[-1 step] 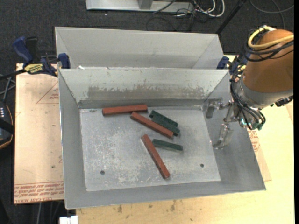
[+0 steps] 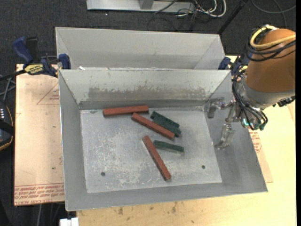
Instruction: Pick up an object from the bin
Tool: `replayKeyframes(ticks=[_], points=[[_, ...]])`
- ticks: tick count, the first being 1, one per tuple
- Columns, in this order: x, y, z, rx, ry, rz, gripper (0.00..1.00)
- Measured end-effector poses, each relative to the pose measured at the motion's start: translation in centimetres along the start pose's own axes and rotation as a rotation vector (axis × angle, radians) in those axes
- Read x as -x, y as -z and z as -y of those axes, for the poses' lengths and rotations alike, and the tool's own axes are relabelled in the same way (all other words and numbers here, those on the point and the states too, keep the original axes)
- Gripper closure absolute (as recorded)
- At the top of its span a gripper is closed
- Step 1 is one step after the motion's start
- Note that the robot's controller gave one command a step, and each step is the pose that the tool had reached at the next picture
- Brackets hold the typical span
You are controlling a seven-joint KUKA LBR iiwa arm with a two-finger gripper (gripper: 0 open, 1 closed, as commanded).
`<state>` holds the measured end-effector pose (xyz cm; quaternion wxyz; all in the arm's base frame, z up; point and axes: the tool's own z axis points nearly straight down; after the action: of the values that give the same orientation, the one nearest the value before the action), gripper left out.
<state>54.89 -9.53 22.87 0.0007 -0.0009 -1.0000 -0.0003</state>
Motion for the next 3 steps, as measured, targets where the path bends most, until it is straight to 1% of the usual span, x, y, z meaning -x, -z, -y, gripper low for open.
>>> replayKeyframes(ticks=[1,2,3], points=[[-1.7,1.7,1.4,0.002,0.134,0.001,0.00],[-3.6,-1.8,2.4,-0.004,0.285,0.010,0.00],[-3.9,-4.6,-1.8,-0.001,0.253,0.000,0.00]])
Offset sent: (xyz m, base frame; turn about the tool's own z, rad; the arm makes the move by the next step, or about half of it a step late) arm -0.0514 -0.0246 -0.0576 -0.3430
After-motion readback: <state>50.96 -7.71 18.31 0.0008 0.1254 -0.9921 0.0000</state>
